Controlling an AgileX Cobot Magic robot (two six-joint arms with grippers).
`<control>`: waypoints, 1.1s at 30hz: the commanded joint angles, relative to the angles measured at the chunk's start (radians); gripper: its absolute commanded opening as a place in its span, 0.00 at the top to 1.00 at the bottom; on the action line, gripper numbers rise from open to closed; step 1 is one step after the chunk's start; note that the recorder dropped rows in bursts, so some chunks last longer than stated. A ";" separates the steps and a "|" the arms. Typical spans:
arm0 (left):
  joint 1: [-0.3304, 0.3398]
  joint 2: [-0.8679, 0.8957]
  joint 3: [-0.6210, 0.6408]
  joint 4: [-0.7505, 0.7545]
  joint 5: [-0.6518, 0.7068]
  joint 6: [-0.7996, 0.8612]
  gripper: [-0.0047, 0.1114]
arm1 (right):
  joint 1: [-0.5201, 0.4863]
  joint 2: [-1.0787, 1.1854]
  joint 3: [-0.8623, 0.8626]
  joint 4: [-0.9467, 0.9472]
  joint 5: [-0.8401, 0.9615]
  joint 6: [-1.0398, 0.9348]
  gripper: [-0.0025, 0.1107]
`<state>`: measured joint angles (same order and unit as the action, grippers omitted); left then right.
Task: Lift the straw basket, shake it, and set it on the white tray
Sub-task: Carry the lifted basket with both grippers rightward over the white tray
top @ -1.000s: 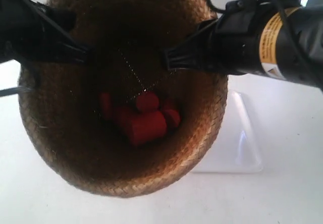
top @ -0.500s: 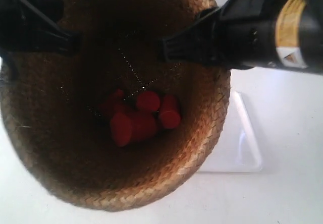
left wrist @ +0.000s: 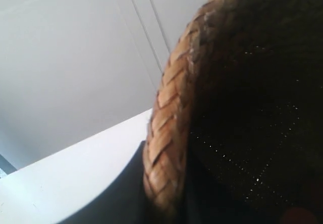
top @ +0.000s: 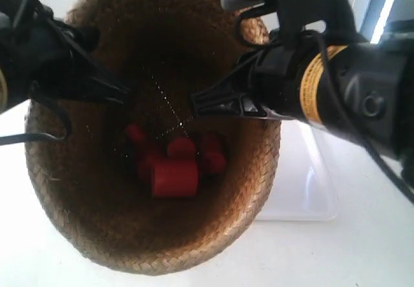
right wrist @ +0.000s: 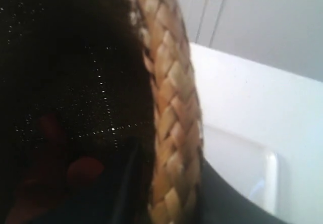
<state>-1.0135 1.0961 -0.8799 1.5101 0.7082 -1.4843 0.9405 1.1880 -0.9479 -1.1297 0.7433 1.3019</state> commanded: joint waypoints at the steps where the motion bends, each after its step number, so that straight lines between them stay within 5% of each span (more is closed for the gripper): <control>1: -0.003 -0.018 -0.010 0.065 0.047 -0.004 0.96 | 0.004 -0.040 -0.015 -0.029 -0.006 -0.034 0.98; 6: 0.005 -0.018 -0.010 0.063 0.017 -0.015 0.96 | 0.004 -0.027 -0.015 -0.033 -0.018 -0.050 0.98; 9: 0.081 -0.018 -0.010 0.061 -0.044 -0.072 0.96 | -0.016 -0.015 -0.011 -0.040 -0.075 -0.060 0.98; 17: 0.568 0.011 -0.011 0.054 -0.663 -0.195 0.96 | -0.230 0.007 -0.006 -0.036 -0.267 -0.099 0.98; 22: 0.770 0.045 -0.011 0.054 -0.902 -0.295 0.96 | -0.314 0.035 -0.009 0.006 -0.279 -0.147 0.98; 25: 0.747 -0.058 -0.011 0.158 -0.959 -0.401 0.96 | -0.241 -0.069 -0.029 0.176 -0.196 -0.273 0.98; 28: 0.654 -0.247 0.005 0.234 -0.946 -0.538 0.96 | -0.086 -0.257 -0.035 0.298 -0.138 -0.304 0.98; 30: 0.590 -0.321 0.059 0.234 -0.779 -0.479 0.96 | -0.033 -0.293 0.017 0.123 -0.126 -0.215 0.98; 32: 0.566 -0.247 0.129 0.214 -0.546 -0.495 0.96 | -0.065 -0.209 0.107 -0.128 -0.017 0.096 0.98; 33: 0.572 -0.195 0.148 0.166 -0.549 -0.495 0.96 | -0.095 -0.155 0.139 -0.185 -0.036 0.115 0.98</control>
<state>-0.4493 0.8137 -0.7990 1.7728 -0.1919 -1.9287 0.8908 0.9299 -0.9146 -1.1364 0.5380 1.1957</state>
